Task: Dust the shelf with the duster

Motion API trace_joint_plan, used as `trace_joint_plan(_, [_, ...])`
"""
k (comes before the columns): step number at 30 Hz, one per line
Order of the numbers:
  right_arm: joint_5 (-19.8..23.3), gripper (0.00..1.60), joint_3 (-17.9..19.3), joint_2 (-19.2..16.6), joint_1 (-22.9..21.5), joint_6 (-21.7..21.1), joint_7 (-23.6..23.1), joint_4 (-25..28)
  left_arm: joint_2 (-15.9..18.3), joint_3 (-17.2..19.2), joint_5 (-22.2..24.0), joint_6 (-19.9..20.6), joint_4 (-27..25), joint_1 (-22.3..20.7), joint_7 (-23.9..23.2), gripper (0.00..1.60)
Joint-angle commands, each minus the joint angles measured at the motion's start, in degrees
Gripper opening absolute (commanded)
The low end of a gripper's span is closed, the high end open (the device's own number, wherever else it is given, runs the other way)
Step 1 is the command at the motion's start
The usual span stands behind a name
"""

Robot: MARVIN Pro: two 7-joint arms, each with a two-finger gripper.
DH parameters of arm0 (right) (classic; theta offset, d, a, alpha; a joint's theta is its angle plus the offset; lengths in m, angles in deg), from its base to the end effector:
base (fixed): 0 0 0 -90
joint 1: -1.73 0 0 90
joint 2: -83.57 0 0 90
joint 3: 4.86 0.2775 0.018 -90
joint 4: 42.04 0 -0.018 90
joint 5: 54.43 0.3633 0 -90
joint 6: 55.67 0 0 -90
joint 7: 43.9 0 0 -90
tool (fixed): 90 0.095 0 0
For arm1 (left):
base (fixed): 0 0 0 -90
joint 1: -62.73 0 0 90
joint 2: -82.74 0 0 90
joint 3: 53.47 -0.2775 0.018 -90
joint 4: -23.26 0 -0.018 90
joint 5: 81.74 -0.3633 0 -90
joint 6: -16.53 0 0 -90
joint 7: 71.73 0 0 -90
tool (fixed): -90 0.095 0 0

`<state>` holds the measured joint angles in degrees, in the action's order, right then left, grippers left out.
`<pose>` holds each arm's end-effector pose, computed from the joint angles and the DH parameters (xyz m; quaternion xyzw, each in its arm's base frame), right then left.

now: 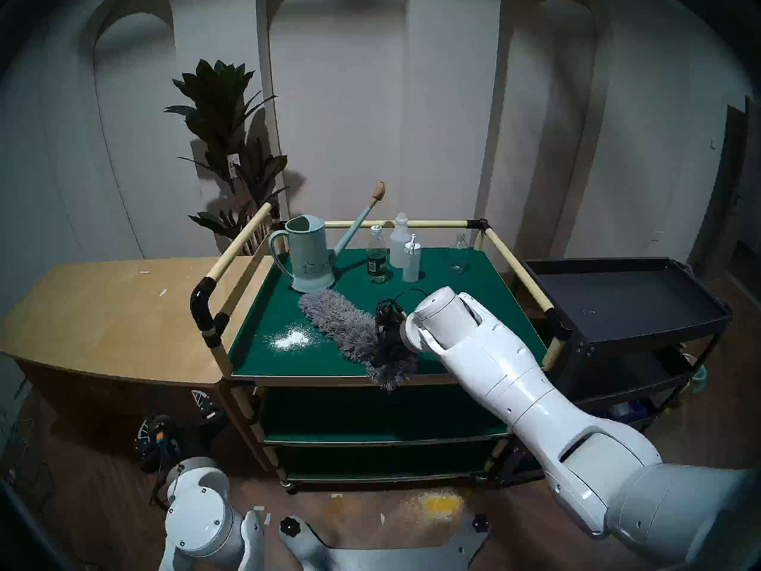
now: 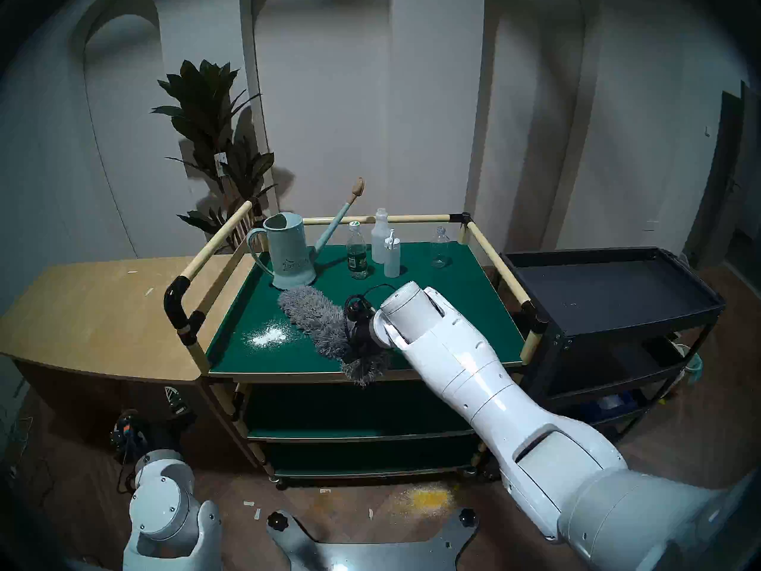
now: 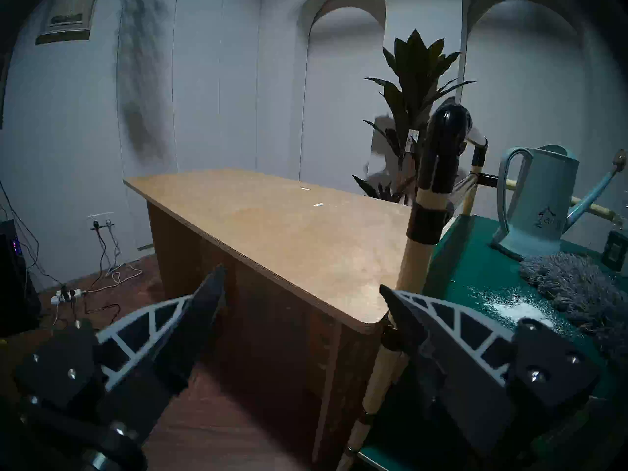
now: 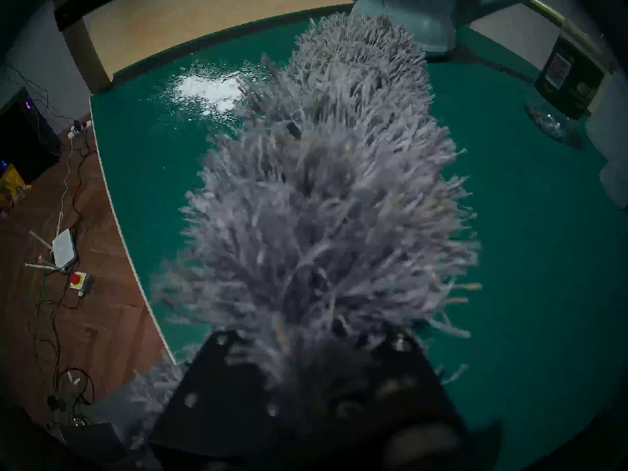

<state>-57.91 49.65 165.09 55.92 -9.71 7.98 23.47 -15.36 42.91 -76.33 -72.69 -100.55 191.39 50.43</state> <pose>0.5379 0.1791 -0.2897 -0.8337 -0.4287 -0.3164 0.1451 0.2665 0.0863 -0.2942 -0.7041 -0.2933 -0.6099 0.2151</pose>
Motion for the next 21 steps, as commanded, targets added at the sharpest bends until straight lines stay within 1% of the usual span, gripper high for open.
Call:
trace_joint_plan(1, [-0.2, 0.00, -3.1, 4.2, -0.3, 2.0, -0.8, -3.3, 0.3, -0.3, -0.1, -1.7, -1.8, 1.7, 2.0, 1.60])
trace_joint_plan(11, [-1.6, 0.00, -5.5, 8.0, -2.3, 5.0, -0.4, -8.6, 0.1, -0.4, 0.2, -2.7, -2.4, 3.2, 4.7, 1.60])
trace_joint_plan(21, [-2.8, 0.00, -7.8, 10.6, -3.8, 7.6, -1.2, -12.8, 0.1, -0.4, 0.9, -4.2, -2.1, 4.1, 7.2, 1.60])
